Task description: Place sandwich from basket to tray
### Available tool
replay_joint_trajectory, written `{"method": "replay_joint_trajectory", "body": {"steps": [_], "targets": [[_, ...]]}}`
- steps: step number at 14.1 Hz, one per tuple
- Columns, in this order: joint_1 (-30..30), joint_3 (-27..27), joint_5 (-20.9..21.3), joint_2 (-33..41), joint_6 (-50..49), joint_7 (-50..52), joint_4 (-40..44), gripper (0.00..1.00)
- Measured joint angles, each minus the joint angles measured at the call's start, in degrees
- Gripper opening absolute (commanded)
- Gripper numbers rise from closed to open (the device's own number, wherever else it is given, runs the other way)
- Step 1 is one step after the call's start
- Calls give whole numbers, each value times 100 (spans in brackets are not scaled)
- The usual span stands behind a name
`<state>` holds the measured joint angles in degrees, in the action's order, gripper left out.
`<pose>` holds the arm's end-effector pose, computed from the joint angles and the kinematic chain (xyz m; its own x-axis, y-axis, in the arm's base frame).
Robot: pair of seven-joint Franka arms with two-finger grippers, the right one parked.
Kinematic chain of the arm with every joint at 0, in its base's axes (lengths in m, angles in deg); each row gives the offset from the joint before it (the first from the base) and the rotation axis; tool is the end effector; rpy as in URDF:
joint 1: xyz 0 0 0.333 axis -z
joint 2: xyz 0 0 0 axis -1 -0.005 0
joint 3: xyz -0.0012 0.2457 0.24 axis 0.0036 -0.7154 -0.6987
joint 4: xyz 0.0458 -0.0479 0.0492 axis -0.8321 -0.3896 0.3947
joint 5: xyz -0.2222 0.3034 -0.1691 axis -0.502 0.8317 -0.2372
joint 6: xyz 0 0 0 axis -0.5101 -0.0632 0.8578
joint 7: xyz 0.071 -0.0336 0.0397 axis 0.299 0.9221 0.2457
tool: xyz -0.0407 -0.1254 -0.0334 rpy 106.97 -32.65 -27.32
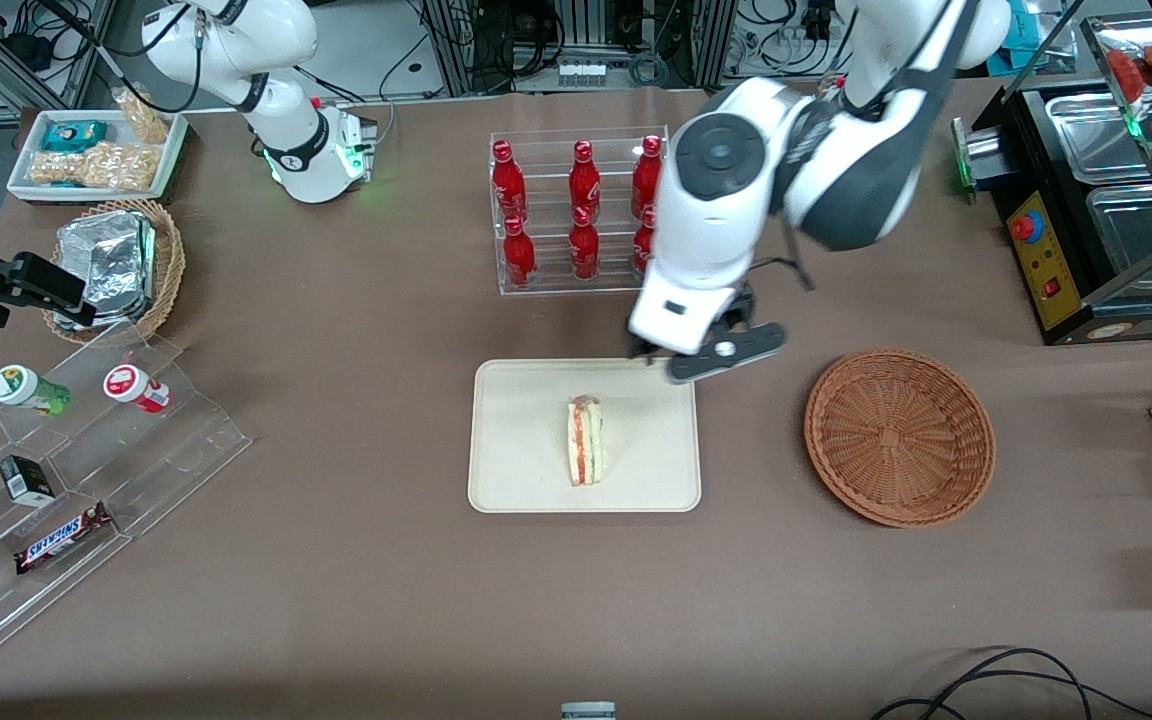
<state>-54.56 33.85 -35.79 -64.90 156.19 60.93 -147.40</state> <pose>0.5619 -0.3946 0.4867 0.9459 0.3242 0.0091 0.3242 -0.9447 -0.0496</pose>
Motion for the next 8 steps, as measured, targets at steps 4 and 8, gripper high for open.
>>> {"method": "replay_joint_trajectory", "body": {"steps": [4,8], "targets": [[-398,-108,4,27,-55,-74,-405,100],[-976,-141,11,347,-73,-1146,-923,100]]}}
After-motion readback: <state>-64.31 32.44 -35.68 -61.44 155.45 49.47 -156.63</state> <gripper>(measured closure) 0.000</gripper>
